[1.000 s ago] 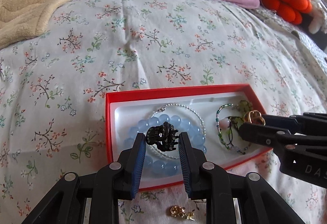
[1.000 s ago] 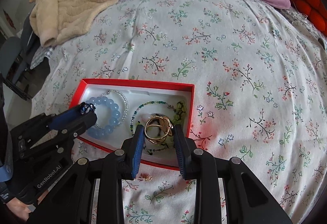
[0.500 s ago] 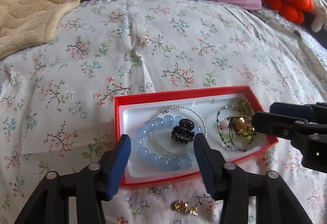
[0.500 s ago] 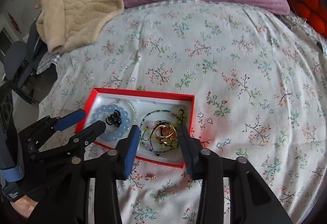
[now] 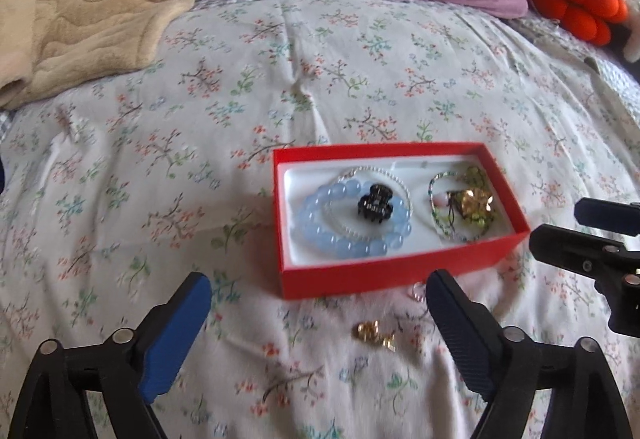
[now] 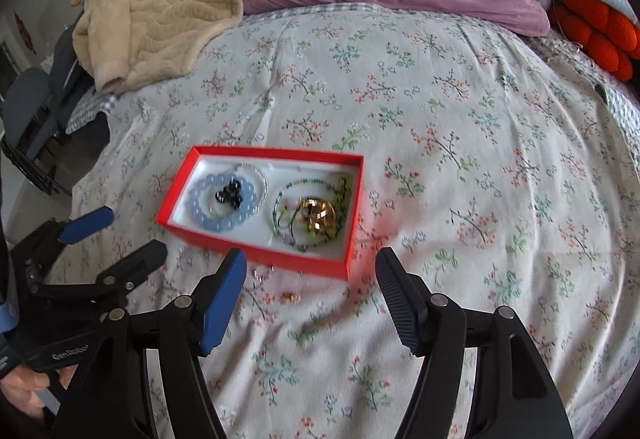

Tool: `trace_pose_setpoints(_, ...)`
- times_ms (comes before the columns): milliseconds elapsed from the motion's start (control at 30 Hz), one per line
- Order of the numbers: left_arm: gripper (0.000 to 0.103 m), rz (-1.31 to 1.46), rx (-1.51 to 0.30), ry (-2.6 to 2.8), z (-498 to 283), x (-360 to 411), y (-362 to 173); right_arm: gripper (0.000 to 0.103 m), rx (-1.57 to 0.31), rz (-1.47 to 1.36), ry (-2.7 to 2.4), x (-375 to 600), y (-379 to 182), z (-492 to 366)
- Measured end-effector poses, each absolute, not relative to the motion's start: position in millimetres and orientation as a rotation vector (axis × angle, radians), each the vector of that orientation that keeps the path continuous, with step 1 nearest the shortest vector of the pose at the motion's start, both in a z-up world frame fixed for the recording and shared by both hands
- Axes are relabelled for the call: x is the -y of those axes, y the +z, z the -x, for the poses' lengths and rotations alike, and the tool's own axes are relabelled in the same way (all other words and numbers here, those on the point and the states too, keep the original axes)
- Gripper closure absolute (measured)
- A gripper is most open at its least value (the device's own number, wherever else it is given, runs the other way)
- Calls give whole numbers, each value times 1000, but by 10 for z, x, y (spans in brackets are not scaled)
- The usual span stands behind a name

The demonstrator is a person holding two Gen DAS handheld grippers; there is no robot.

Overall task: Organize jewelry
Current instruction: 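Move both open tools back to the remaining jewelry beside the box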

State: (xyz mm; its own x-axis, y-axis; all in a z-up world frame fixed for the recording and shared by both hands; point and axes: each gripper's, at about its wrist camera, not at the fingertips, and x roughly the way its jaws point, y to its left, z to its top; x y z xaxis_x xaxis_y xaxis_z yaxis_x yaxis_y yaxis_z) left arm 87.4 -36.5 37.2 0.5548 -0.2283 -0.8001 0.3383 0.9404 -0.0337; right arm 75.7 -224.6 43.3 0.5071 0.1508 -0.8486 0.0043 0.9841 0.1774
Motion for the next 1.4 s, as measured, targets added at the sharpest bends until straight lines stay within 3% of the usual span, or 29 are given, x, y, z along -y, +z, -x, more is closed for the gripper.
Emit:
trace_pose_setpoints(700,3,-182,-1052,-261,-511,88,121,13,-1149,-80,-41,2185,271,-326)
trace_pose_setpoints(1400,1,-236,-1143,-255,-646,257,-503,9,-1327,29,-117,2303,-483,-360)
